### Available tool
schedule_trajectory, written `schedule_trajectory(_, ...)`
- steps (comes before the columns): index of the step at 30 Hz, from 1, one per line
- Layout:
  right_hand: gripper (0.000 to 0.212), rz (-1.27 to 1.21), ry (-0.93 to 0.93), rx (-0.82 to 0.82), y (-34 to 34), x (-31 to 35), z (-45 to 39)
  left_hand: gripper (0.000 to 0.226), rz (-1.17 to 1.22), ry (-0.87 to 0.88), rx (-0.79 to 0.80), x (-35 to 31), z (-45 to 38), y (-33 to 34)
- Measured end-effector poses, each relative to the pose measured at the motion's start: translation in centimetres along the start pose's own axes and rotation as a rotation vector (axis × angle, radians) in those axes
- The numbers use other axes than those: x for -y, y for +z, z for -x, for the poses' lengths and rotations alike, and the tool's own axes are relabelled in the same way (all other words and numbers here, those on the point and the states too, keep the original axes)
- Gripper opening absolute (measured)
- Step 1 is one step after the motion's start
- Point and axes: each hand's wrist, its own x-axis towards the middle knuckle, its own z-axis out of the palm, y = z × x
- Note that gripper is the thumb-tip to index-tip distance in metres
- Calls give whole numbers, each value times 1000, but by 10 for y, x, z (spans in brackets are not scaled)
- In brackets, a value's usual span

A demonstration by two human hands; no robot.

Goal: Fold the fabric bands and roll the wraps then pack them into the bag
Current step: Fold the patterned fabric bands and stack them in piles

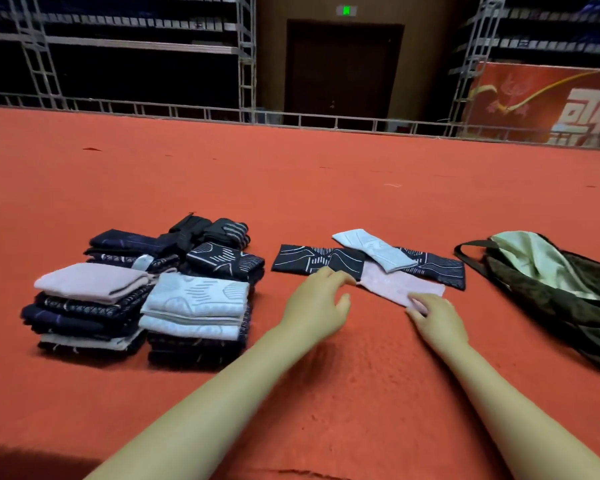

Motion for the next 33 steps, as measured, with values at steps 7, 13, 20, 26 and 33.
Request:
schedule_trajectory(7, 22, 88, -109, -190, 12, -6, -20, 44, -36, -163, 84, 9, -35, 100)
schedule_trajectory(13, 15, 3, -254, -320, 8, 2, -21, 48, 11, -113, 10, 23, -44, 108)
schedule_trajectory(20, 29, -569, -299, -236, -27, 35, 5, 59, 80, -18, -98, 38, -49, 102)
schedule_trajectory(26, 30, -871, -205, -189, -52, 47, 22, 33, 162, 24, -111, 32, -50, 94)
schedule_trajectory(33, 19, -793, -217, -227, -57, 37, 20, 27, 339, 66, -210, 24, -49, 59)
